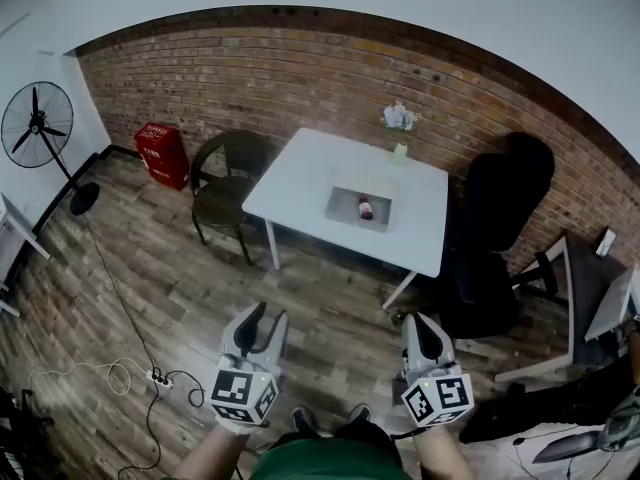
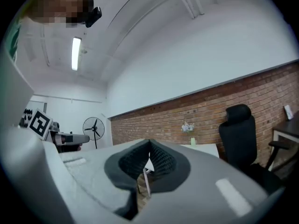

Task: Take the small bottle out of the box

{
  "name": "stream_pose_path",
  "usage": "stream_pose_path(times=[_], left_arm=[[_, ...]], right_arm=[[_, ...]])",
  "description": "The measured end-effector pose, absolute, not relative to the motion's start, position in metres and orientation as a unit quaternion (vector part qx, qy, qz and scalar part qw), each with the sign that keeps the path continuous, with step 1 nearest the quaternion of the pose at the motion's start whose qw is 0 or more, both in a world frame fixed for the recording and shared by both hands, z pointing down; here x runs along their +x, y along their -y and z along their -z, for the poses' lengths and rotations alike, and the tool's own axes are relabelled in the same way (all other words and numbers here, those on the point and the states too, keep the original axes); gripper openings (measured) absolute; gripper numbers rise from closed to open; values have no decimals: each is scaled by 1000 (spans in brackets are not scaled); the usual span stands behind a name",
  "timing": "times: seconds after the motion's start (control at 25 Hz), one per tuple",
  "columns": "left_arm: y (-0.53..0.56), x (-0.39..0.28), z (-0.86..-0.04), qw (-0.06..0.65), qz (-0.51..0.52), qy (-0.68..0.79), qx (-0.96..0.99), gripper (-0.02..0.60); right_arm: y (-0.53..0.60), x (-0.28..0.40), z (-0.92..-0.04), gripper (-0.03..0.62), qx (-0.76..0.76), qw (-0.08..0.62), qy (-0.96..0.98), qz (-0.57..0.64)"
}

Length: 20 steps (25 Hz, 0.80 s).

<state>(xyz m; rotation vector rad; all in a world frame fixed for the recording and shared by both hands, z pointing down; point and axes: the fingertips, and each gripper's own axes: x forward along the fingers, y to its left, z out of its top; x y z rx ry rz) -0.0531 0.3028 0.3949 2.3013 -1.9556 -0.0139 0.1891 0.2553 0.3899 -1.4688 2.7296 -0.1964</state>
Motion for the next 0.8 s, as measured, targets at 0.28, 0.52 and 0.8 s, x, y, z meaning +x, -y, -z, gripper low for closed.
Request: stream_pose_path(times=[0.28, 0.52, 0.8], left_arm=[[-306, -82, -404, 74, 18, 649, 757, 158], [-287, -108, -414, 79, 6, 668, 740, 158], [-252, -153, -419, 78, -23, 700, 709, 158]], right_arm=[[-250, 161, -388, 3, -468, -15, -883, 41], [-203, 145, -398, 3, -465, -10, -883, 56], [-139, 89, -409, 3, -426, 6, -901, 76]])
